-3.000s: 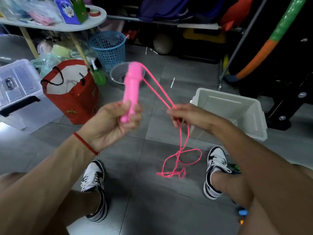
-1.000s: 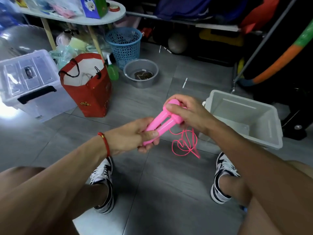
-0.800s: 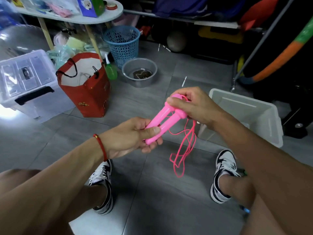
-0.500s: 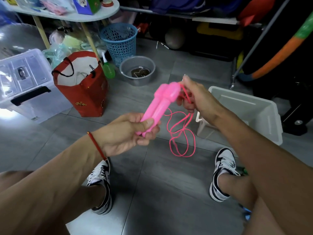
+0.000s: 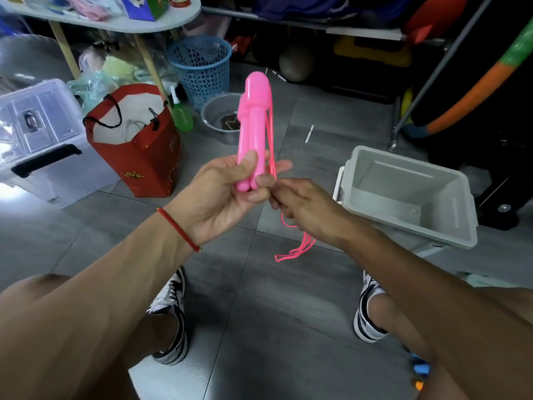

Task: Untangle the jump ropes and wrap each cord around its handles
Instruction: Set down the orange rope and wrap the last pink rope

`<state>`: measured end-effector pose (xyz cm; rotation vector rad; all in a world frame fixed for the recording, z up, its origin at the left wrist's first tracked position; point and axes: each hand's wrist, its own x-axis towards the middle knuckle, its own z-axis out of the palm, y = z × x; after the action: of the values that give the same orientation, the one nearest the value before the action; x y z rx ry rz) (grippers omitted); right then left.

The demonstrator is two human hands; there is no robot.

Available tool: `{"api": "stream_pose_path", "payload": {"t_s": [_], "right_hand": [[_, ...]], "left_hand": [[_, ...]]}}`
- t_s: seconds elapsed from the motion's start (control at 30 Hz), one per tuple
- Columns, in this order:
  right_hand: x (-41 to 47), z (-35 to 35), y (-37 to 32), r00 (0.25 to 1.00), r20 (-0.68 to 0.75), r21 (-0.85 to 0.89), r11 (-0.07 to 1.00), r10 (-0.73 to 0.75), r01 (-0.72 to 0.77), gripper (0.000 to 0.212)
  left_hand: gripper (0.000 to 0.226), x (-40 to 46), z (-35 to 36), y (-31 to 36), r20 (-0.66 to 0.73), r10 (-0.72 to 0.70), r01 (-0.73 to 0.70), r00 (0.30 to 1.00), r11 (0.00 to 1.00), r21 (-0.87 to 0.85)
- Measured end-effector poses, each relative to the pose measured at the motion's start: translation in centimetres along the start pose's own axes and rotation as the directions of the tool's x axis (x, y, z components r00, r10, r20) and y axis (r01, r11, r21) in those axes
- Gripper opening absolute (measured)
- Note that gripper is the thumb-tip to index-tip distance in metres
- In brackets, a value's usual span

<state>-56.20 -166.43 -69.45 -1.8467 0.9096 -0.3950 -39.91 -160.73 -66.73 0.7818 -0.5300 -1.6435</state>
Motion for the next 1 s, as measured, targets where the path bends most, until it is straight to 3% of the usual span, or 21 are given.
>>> {"api": "stream_pose_path", "payload": {"t_s": [0.1, 0.13, 0.2, 0.23, 0.3, 0.47, 0.57, 0.67, 0.77, 0.87, 1.0], "right_hand": [[-0.5, -0.5, -0.3, 0.991, 0.117, 0.206, 0.974, 0.069, -0.093, 0.041], [-0.6, -1.0, -0.3, 0.99, 0.125, 0.157, 0.984, 0.061, -0.08, 0.041], [-1.0, -2.6, 0.4, 0.996, 0.084, -0.203, 0.979, -0.014, 0.031, 0.041], [-1.2, -3.7, 0.8, 0.997, 0.069, -0.394, 0.917, -0.04, 0.064, 0.039], [-1.6, -5.7, 1.3, 0.997, 0.033, -0.614, 0.786, -0.067, 0.073, 0.034], [-3.0, -7.6, 0.5, 0.964, 0.129, -0.75, 0.614, -0.231, 0.247, 0.029], [-4.1, -8.3, 0.4, 0.971, 0.171, -0.733, 0.637, -0.168, 0.239, 0.034], [-5.0, -8.4, 0.7, 0.965, 0.232, -0.781, 0.568, -0.124, 0.261, 0.042], [-5.2, -7.1, 0.6, 0.926, 0.303, -0.818, 0.437, -0.226, 0.374, 0.048], [-4.7, -6.4, 0.3, 0.899, 0.345, -0.821, 0.377, -0.271, 0.429, 0.055], [-2.9, -5.8, 0.8, 0.907, 0.355, -0.785, 0.453, -0.229, 0.422, 0.049]], "left_hand": [[0.018, -0.1, -0.1, 0.2, 0.068, -0.034, 0.029, 0.997, 0.998, 0.064], [0.017, -0.2, -0.3, 0.4, 0.076, -0.037, 0.028, 0.996, 0.993, 0.11], [0.018, -0.3, -0.8, 1.0, 0.045, -0.04, 0.03, 0.998, 0.976, 0.215], [0.018, -0.3, -1.2, 1.4, 0.019, -0.043, 0.037, 0.999, 0.965, 0.26], [0.018, -0.4, -2.0, 2.0, -0.015, -0.077, 0.078, 0.997, 0.943, 0.324], [0.022, -0.9, -3.5, 0.4, -0.033, -0.254, 0.235, 0.967, 0.827, 0.511], [0.02, -1.6, -4.4, -1.1, 0.019, -0.352, 0.287, 0.936, 0.794, 0.536], [0.019, -2.1, -5.5, -2.0, 0.022, -0.436, 0.327, 0.9, 0.707, 0.627], [0.007, -2.6, -5.3, -3.7, 0.046, -0.505, 0.287, 0.862, 0.56, 0.777], [0.009, -2.7, -4.4, -4.7, 0.0, -0.555, 0.224, 0.832, 0.336, 0.915], [0.017, -2.3, -2.9, -5.2, 0.024, -0.53, -0.14, 0.847, -0.18, 0.974]]}}
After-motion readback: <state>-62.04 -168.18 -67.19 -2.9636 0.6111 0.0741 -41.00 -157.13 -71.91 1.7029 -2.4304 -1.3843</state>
